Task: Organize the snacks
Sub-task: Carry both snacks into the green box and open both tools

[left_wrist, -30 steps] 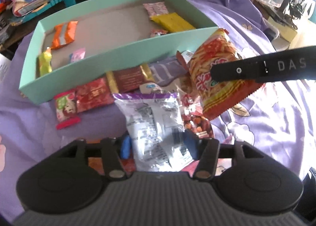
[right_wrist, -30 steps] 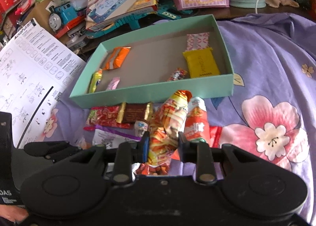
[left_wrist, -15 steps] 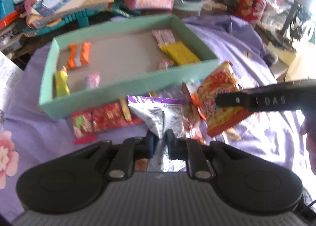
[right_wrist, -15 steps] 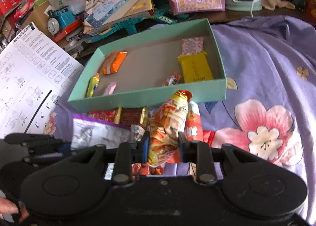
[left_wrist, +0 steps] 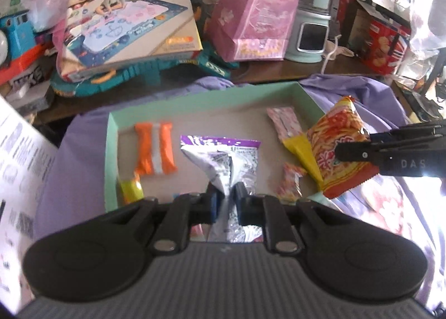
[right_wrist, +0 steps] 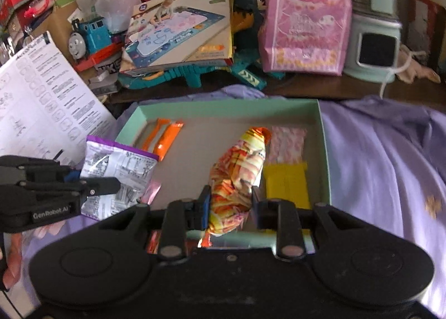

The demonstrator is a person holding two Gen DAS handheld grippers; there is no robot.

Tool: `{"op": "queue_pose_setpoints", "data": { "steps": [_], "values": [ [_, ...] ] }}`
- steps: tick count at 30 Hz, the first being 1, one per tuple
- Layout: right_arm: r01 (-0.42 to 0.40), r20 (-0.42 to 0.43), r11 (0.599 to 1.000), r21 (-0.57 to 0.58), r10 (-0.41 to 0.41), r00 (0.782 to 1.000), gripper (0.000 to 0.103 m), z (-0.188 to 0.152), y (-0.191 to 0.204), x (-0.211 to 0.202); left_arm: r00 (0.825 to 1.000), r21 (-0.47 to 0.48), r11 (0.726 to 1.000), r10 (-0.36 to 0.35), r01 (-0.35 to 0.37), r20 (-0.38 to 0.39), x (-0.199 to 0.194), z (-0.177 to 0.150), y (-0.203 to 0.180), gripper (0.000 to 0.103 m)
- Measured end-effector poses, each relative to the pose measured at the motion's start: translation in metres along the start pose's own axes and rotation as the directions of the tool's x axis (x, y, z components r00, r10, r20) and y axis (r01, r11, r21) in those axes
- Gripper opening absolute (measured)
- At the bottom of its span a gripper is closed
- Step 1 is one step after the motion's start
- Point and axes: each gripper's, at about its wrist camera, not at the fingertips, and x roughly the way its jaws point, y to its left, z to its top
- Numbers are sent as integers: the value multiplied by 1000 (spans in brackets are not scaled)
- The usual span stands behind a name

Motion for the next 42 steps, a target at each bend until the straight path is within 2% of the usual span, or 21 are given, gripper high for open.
{"op": "queue_pose_setpoints", "data": {
  "steps": [6,12,17,21,23,24,25,27,28,29,30,34,38,42],
  "values": [
    [16,-32,1000,-12,-16,999,27,33,-2,64,1000,-6,1000,-6,6,-26,58,37,15,13],
    [22,-67,999,-47,-25,997,27,52,-4,122,997,12,1000,18,-17,-73,110,55,29,13],
    [17,-82,999,-47,-21,996,27,58,-11,152,995,13,999,37,-36,-88,137,62,39,13],
    [-4,-71,1000,-27,3,997,27,62,-17,161,995,9,999,42,-41,-89,148,64,44,14],
    [-18,-68,999,-26,16,998,28,63,-18,162,995,2,999,52,-52,-88,151,65,45,20],
    [-14,-74,999,-29,12,997,31,63,-18,163,994,4,998,65,-65,-84,150,64,44,40],
    [1,-78,999,-34,-4,997,33,63,-18,163,993,8,997,83,-83,-81,149,64,43,68],
    [28,-73,999,-41,-31,997,56,62,-18,159,991,21,993,120,-120,-51,143,62,39,90],
    [33,-68,999,-38,-36,997,64,60,-19,155,991,30,991,133,-132,-35,140,62,36,95],
    [39,-58,999,-35,-41,997,79,59,-20,150,990,39,989,141,-140,-26,136,62,33,96],
    [48,-41,998,-36,-50,998,85,57,-20,144,989,45,989,146,-144,-23,133,62,30,100],
    [65,-21,997,-46,-66,998,86,55,-19,124,989,51,987,151,-150,-14,116,63,21,102],
    [75,0,996,-48,-75,997,94,51,-17,99,988,57,986,155,-155,1,93,60,13,103],
    [71,21,995,-63,-70,997,94,46,-11,71,987,65,985,159,-160,18,64,53,4,103]
  ]
}}
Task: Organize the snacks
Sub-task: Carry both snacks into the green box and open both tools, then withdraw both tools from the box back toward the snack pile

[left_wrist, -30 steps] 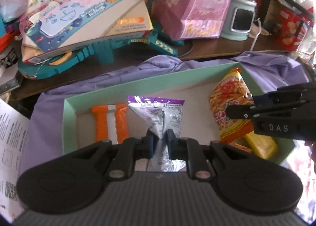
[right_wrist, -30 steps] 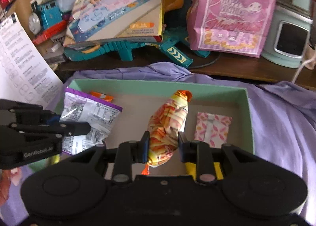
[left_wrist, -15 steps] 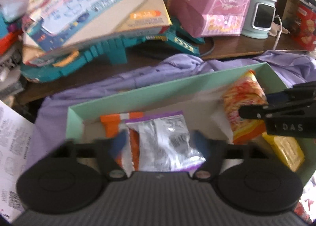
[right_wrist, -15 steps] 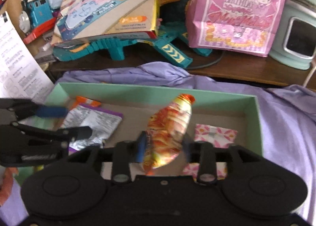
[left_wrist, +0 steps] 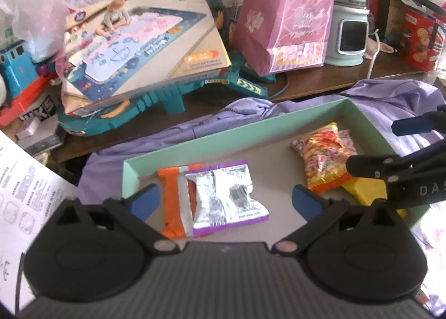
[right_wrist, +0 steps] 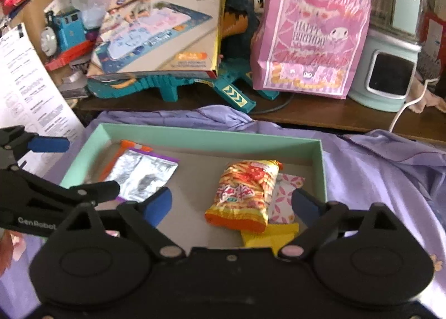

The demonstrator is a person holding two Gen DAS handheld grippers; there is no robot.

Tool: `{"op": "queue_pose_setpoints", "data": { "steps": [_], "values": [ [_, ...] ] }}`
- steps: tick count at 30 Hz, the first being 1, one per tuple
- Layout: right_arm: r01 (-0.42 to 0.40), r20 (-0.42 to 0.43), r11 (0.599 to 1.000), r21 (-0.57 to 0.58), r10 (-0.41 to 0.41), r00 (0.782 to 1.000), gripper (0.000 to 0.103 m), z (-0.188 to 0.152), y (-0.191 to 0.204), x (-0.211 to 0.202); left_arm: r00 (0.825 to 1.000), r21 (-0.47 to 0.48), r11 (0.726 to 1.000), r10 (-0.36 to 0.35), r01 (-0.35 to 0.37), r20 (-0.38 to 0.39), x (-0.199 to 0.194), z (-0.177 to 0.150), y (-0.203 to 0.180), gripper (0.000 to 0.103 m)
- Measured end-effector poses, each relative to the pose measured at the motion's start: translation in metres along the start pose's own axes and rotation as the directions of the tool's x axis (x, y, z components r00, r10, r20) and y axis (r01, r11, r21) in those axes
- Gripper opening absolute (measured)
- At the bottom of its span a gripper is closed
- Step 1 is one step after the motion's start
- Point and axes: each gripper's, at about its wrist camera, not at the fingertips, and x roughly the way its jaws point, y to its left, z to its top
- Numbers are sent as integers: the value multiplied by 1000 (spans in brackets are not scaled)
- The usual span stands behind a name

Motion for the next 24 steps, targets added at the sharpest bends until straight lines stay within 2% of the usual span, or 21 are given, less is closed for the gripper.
{"op": "queue_pose_setpoints", "data": {
  "steps": [4,13,24],
  "values": [
    [2,30,1000,-4,-2,1000,102,-7,6,-32,1000,-3,1000,-1,1,12,-28,-9,-4,103],
    [2,64,1000,-9,-1,998,103,-37,18,-97,999,-18,999,-34,34,27,-86,-39,-18,103],
    [-7,20,999,37,7,1000,103,-114,14,-142,996,-19,996,-89,89,-29,-121,-114,-44,103]
  ]
}}
